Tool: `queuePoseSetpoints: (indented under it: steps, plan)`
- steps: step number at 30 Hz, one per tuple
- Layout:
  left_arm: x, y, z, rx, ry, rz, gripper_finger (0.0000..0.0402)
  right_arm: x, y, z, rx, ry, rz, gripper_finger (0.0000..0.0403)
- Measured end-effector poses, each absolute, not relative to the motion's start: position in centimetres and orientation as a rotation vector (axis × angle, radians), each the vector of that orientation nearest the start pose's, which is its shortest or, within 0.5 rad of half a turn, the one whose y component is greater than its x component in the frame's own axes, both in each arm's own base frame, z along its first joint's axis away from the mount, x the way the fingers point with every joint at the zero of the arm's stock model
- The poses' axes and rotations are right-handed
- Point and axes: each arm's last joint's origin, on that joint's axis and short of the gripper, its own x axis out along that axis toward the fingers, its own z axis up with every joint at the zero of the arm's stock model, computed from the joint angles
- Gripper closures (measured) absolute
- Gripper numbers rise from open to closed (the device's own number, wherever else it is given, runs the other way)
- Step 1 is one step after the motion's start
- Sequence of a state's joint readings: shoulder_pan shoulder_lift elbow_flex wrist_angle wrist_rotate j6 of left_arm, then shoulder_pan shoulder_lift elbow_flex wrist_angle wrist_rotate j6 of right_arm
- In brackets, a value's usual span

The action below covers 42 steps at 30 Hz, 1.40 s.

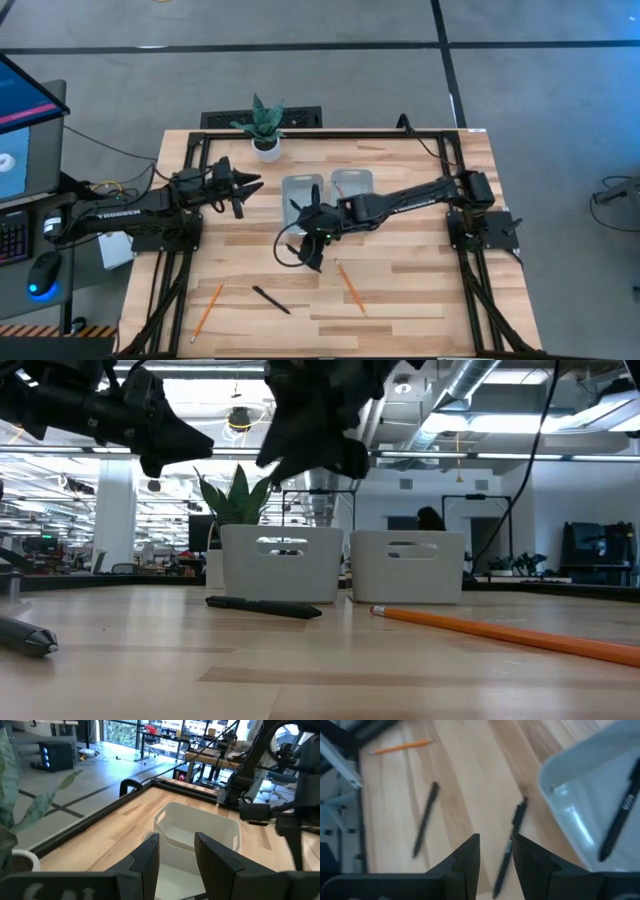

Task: Sort pens & pencils
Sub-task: Put the right orange pencil into the right gray bin

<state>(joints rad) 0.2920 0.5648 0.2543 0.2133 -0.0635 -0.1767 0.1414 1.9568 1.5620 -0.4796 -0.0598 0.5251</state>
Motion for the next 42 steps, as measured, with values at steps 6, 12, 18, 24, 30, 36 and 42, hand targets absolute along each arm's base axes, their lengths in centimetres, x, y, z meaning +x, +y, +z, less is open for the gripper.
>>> queuePoseSetpoints:
  steps: [6,12,18,24,30,36,42]
  plan:
    - [13.8,4.3,21.4,-0.219,0.104,0.362,0.0287,42.5,6.2,23.5,0.454,0.919,-0.046,0.0269]
    - [13.8,4.3,21.3,-0.308,0.091,0.36,0.0287,40.5,7.5,22.5,0.476,1.136,-0.073,0.0269]
    - [13.9,3.8,21.3,-0.343,0.11,0.208,0.0287,38.3,10.3,22.1,0.472,1.279,-0.176,0.0269]
    - [13.9,3.7,21.4,-0.391,0.109,0.163,0.0287,38.0,11.5,22.1,0.578,1.295,-0.212,0.0269]
    - [13.9,3.7,21.4,-0.363,0.106,0.166,0.0287,38.2,11.3,22.2,0.708,1.29,-0.274,0.0269]
    - [13.9,3.7,21.4,-0.286,0.114,0.162,0.0287,38.1,11.4,21.8,0.734,1.286,-0.339,0.0266]
    - [13.9,3.6,21.3,-0.289,0.126,0.119,0.0287,37.2,12.0,20.3,0.656,1.315,-0.347,0.0251]
